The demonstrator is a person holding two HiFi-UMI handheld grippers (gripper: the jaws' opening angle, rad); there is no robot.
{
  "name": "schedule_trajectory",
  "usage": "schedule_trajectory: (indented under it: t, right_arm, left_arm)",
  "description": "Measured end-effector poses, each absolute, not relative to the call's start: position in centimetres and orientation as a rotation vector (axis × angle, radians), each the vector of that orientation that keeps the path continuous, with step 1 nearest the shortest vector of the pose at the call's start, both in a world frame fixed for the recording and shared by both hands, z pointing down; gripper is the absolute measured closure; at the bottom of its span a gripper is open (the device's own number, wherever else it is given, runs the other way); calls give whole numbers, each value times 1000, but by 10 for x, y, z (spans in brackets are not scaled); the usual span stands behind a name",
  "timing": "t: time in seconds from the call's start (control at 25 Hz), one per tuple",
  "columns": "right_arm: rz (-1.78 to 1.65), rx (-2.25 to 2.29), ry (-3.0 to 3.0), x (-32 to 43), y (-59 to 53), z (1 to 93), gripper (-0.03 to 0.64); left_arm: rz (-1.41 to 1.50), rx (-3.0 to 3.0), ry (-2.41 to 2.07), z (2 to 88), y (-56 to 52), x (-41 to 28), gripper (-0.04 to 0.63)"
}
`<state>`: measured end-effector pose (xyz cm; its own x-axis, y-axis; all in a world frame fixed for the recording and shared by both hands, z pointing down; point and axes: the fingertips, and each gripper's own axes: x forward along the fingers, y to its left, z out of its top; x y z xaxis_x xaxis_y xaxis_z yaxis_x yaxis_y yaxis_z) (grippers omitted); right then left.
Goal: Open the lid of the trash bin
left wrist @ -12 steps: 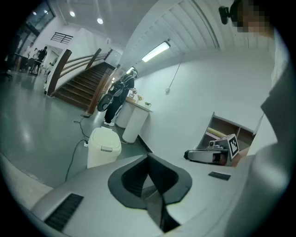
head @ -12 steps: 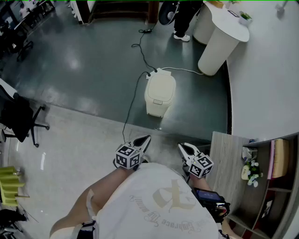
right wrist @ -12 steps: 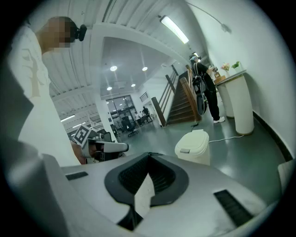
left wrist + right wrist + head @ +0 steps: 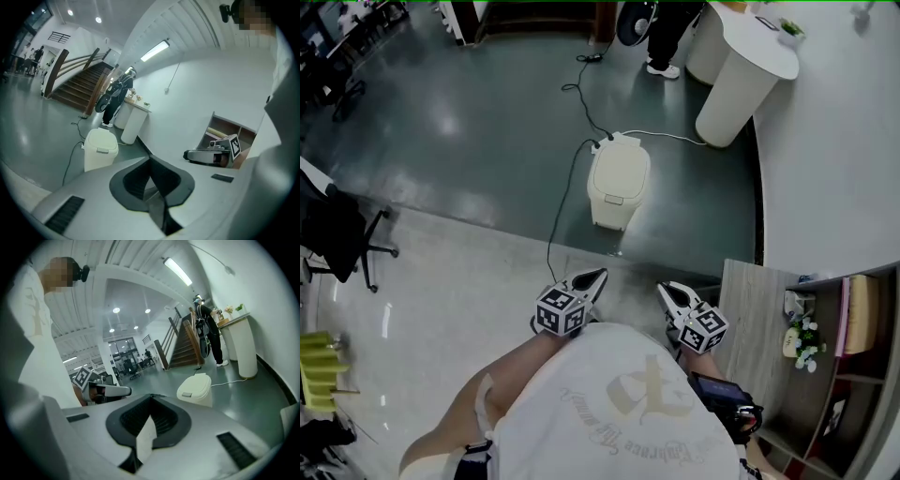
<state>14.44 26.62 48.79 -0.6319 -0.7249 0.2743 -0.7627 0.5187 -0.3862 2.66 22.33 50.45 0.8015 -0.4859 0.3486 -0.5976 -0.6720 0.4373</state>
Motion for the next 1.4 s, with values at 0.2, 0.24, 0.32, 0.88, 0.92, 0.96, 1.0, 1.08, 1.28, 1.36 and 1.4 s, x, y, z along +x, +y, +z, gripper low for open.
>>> schedule_trajectory:
  t: [0.2,0.24,0.32,0.88,0.92,0.96,1.0,1.08,1.28,1.36,1.4]
  right_arm:
    - [678,1324,-2683,137,259,484,615]
    - [675,1323,-2678,136,258,484,615]
    - [685,1329,-2673,134,256,484,615]
    - [682,1379,-2563,123,237,502,615]
    - [680,1375,-2562,122,234,502,615]
    - [679,1370,-2562,121,231,502,615]
    - [680,1366,-2562,120,228,502,615]
    - [685,1357,-2561,121,223,504,615]
    - [721,1311,-2560,119,210,518,615]
    - [737,1293,-2559,119,199,524,615]
    - [743,1287,-2559,119,192,526,615]
  left_arm:
    - [282,2429,-823,509,215,14,583]
    - [284,2432,-822,509,214,13,583]
    - [289,2440,-817,508,212,12,583]
    - [294,2413,-833,517,199,-19,583]
    - [291,2409,-844,517,196,-22,583]
    - [287,2405,-856,517,193,-24,583]
    - [283,2401,-867,517,191,-26,583]
    - [281,2391,-884,518,188,-28,583]
    - [300,2358,-922,528,176,-35,583]
    - [309,2348,-939,531,167,-39,583]
    - [313,2343,-945,531,161,-40,583]
